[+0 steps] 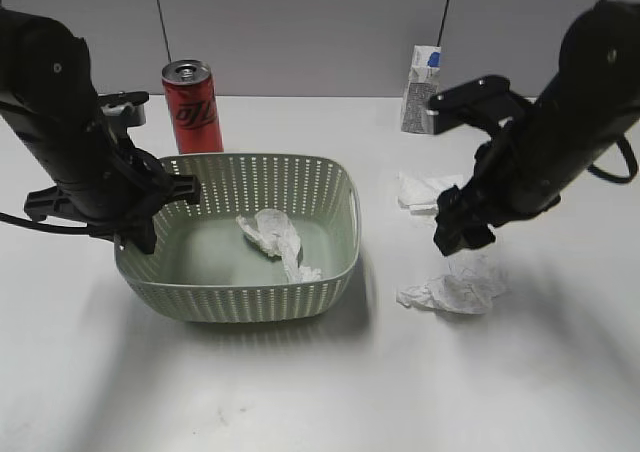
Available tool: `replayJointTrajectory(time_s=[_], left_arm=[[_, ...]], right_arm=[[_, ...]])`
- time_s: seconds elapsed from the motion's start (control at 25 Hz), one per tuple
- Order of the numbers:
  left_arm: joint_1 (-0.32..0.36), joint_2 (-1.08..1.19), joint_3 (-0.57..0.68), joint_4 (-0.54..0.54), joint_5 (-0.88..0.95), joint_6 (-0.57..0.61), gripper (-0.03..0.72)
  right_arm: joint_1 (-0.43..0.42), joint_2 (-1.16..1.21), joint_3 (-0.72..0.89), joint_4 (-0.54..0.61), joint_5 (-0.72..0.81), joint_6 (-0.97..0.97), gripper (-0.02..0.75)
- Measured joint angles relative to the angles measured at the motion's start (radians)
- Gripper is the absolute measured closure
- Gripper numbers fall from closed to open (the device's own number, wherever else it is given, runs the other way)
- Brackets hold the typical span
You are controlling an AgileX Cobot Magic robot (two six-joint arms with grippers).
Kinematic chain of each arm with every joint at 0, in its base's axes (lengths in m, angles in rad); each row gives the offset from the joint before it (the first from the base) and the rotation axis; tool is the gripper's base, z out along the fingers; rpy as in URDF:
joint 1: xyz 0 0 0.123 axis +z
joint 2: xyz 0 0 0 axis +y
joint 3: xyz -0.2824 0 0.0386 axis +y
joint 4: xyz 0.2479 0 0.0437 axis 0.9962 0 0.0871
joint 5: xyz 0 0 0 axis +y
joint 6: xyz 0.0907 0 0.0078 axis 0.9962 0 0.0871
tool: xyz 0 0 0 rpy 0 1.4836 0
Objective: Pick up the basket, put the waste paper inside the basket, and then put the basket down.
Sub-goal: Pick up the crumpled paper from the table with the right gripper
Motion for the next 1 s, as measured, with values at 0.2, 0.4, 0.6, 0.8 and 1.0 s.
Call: replayJointTrajectory(time_s=[0.2,0.4,0.6,0.8,1.0], left_arm=[[0.000,0.000,0.000,0.001,-0.008,0.000,0.688],[0.000,0.000,0.000,0.003,-0.009,0.000,0.688],[0.000,0.000,0.000,0.005,-0.011,0.000,0.688],[0.000,0.000,0.000,0.006,-0.011,0.000,0.688],[0.000,0.000,0.000,0.006,-0.012,0.000,0.688]], right_arm=[[0.000,0.055,0.133,-0.003,-0.160,0.001,0.168],[0.000,0.147,0.138,-0.040,-0.235,0.003,0.218],[0.000,0.145,0.121,-0.037,-0.215,0.004,0.653],[0.012,0.016,0.003,0.006,-0.134,-0.003,0.713],[0.117,-0.106,-0.156,0.088,-0.171,-0.087,0.713]])
